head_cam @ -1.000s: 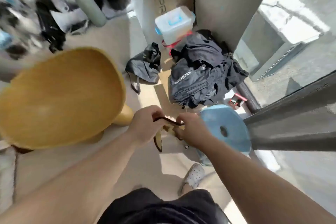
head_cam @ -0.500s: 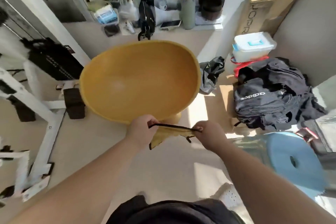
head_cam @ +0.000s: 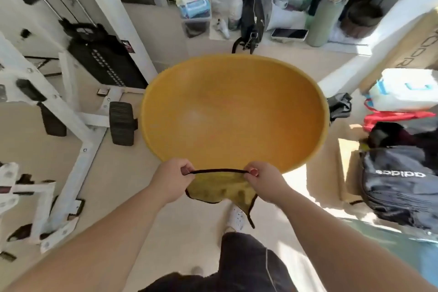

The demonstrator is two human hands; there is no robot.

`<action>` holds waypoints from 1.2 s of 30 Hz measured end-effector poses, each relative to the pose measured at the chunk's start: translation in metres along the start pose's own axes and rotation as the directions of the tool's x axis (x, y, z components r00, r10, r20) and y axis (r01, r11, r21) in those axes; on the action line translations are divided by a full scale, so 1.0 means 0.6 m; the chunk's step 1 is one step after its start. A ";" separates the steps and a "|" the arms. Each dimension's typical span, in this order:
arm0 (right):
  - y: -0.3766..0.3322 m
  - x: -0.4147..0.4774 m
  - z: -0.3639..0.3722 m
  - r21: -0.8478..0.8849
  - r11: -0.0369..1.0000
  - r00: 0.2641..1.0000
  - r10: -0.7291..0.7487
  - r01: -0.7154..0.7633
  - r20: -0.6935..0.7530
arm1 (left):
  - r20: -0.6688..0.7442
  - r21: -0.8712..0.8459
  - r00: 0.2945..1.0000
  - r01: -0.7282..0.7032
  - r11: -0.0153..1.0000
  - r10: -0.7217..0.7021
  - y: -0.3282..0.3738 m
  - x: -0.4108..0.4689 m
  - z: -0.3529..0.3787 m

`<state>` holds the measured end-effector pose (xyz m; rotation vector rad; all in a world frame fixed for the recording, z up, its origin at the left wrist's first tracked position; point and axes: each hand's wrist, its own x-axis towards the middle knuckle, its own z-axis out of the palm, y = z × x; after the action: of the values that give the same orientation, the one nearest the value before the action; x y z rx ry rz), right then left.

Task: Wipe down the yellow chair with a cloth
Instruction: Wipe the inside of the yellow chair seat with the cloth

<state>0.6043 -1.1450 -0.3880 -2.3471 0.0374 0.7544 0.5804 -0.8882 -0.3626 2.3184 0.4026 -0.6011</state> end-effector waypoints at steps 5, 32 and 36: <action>-0.010 0.155 0.041 0.057 0.997 0.996 0.040 -0.045 0.079 | 0.023 -0.017 0.996 0.088 0.996 -0.087 -0.046 0.138 -0.006; 0.106 0.661 0.514 0.145 0.954 0.895 0.296 -0.262 -0.334 | 0.175 0.911 0.933 -0.274 0.307 0.314 -0.331 0.671 0.063; 0.112 0.709 0.562 -0.095 0.960 0.916 0.217 -0.262 -0.336 | 0.144 0.932 0.907 -0.259 0.255 0.396 -0.343 0.688 0.073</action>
<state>0.7724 -0.9233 -0.8592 -2.6087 0.4376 0.4881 0.8250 -0.7253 -0.7207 3.4453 -0.6331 -0.5299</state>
